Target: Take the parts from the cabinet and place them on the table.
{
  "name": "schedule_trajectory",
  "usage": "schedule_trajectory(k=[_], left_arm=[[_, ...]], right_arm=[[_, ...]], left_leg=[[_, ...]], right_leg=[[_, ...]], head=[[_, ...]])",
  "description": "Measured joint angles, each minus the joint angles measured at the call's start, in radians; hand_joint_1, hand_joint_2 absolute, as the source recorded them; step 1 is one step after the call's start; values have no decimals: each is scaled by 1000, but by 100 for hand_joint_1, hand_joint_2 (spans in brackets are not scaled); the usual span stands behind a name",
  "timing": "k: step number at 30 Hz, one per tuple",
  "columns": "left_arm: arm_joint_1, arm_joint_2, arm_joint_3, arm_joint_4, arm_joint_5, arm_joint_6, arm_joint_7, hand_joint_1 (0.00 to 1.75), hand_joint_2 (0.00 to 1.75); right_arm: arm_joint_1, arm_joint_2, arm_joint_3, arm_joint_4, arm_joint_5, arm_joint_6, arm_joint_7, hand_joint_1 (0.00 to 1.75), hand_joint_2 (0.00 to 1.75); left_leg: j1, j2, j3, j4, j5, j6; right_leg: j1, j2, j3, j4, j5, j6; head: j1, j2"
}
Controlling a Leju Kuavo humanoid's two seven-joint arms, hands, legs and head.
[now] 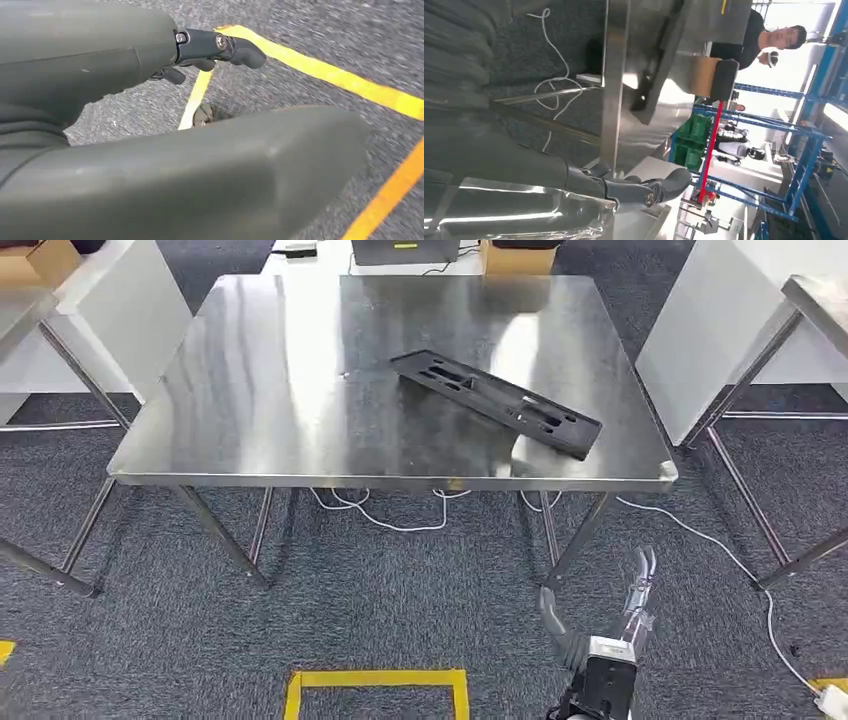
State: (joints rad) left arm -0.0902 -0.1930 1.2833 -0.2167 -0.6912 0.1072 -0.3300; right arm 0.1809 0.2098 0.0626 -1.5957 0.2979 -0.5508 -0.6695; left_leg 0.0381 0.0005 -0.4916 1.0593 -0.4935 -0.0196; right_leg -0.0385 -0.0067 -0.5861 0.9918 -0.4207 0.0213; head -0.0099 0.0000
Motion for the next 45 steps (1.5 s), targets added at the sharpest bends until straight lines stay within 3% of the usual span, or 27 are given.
schedule_trajectory(k=[1,5,6,9,11,12,14,15,17,20,21,23,25,26,27,29,30,31,32,35,36,37,39,40,42,44,45], left_arm=[[-2,-1,0,0,0,0,0,0,0],[-1,-1,0,0,0,0,-1,0,0],[-3,-2,0,0,0,0,-2,0,0],[-5,-2,0,-1,0,0,-2,0,0],[-4,-2,0,-1,0,0,-2,0,0],[-4,-2,0,-1,-2,0,-2,0,0],[-5,-3,-1,-1,-6,1,-2,0,0],[-5,-4,-2,-1,-13,2,0,0,0],[-7,-5,-7,-1,-21,7,3,0,0],[-7,-6,-10,0,-27,17,13,0,0],[-6,-6,-12,-1,-34,24,16,0,0],[-6,-7,-17,0,-41,37,25,0,0],[-4,-6,-18,0,-45,50,31,0,0],[-3,-6,-18,0,-47,53,33,0,0],[-1,-6,-18,0,-48,56,35,0,0],[2,-5,-18,0,-48,63,42,0,0],[3,-5,-18,0,-48,64,44,0,0],[2,-6,-18,1,-48,67,48,0,0],[1,-8,-18,2,-50,72,52,0,0],[2,-8,-18,2,-53,76,58,0,0],[4,-10,-18,3,-53,77,58,0,0],[2,-12,-18,3,-53,79,58,0,0],[2,-11,-18,2,-52,80,59,0,0],[3,-12,-18,2,-53,80,60,0,0],[3,-12,-18,3,-55,83,70,0,0],[3,-12,-18,3,-57,85,80,0,0],[3,-13,-18,3,-59,86,82,0,0]], right_arm=[[0,0,0,0,0,0,0,0,175],[-1,0,0,2,2,0,0,0,175],[-2,-1,-1,3,2,0,0,0,175],[-2,-1,-1,5,2,0,1,0,175],[-3,-5,-3,13,4,14,26,0,175],[-6,-5,-5,24,12,20,40,0,175],[-22,-6,-10,59,32,35,76,0,175],[-36,-6,-15,88,50,39,101,0,175],[-81,-7,-30,177,104,40,168,0,175],[-190,-24,-75,476,127,37,251,0,175],[-223,-30,-93,603,130,33,295,0,175],[-266,-42,-113,802,153,47,417,0,175],[-279,-51,-124,965,169,83,552,0,175],[-275,-56,-129,1038,181,105,613,0,175],[-266,-62,-130,1097,198,125,677,0,175],[-251,-70,-130,1177,224,150,781,0,175],[-248,-74,-130,1212,233,162,829,0,175],[-248,-80,-130,1239,240,169,859,0,175],[-242,-83,-130,1261,244,172,872,0,175],[-236,-92,-130,1312,249,177,886,0,175],[-230,-95,-130,1327,250,177,890,0,175],[-231,-100,-130,1337,250,177,891,0,175],[-230,-103,-130,1352,251,178,895,0,175],[-230,-103,-130,1360,256,180,895,0,0],[-230,-105,-124,1370,278,190,895,0,0],[-232,-106,-113,1375,294,211,887,0,0],[-234,-106,-111,1375,297,217,875,0,0]], left_leg=[[-7,-9,39,-63,-46,-2],[-27,-11,4,-70,-22,43],[-20,1,-4,-76,-3,64],[-31,5,-53,-76,33,85],[-39,9,-90,-74,62,89],[-43,10,-109,-74,76,89],[-52,12,-133,-73,104,88],[-55,12,-146,-73,117,87],[-61,12,-159,-71,140,78],[-54,17,-162,-80,173,63],[-48,14,-171,-74,176,60],[-41,4,-204,11,43,44],[-30,2,-233,155,-68,25],[-25,2,-240,220,-80,17],[-17,2,-232,252,-56,11],[-3,2,-159,192,14,-3],[4,2,-92,108,24,-11],[12,-4,-33,22,-10,-20],[0,-13,-4,-28,-34,-17],[-12,-10,-26,-30,-33,22],[-15,-6,-42,-37,-17,43],[-14,1,-57,-40,-3,59],[-19,2,-88,-40,19,77],[-23,3,-106,-40,36,80],[-30,4,-141,-37,63,81],[-37,5,-165,-37,89,80],[-39,5,-181,-37,104,78]], right_leg=[[3,1,-10,4,6,10],[10,1,-16,-12,47,49],[6,0,-22,6,28,46],[8,2,-93,181,-138,13],[10,3,-111,313,-182,21],[14,3,-90,324,-161,31],[22,3,3,238,-99,44],[26,3,74,148,-89,35],[46,3,203,-51,-140,3],[49,5,181,-55,-126,-15],[20,0,171,-59,-108,-24],[25,-12,143,-57,-82,-44],[25,-17,114,-55,-60,-39],[25,-21,107,-52,-50,-35],[22,-25,89,-44,-41,-28],[10,-27,53,-20,-34,-16],[5,-26,35,-5,-32,-12],[8,-25,23,12,-29,-7],[11,-20,7,23,-26,-1],[18,-17,-4,16,1,36],[19,-14,-24,13,8,48],[10,-8,-27,33,-16,44],[10,-4,-70,127,-124,26],[11,-2,-95,218,-188,22],[15,1,-96,323,-212,33],[20,2,-31,294,-155,53],[26,3,31,229,-127,55]], head=[[-3,0],[4,0],[5,0],[11,0],[12,0],[13,0],[12,0],[12,0],[15,0],[6,0],[6,0],[0,0],[-1,0],[0,0],[-1,0],[-1,0],[-1,0],[-4,0],[-7,0],[-2,0],[-2,0],[-6,0],[7,0],[9,0],[8,0],[8,0],[8,0]])
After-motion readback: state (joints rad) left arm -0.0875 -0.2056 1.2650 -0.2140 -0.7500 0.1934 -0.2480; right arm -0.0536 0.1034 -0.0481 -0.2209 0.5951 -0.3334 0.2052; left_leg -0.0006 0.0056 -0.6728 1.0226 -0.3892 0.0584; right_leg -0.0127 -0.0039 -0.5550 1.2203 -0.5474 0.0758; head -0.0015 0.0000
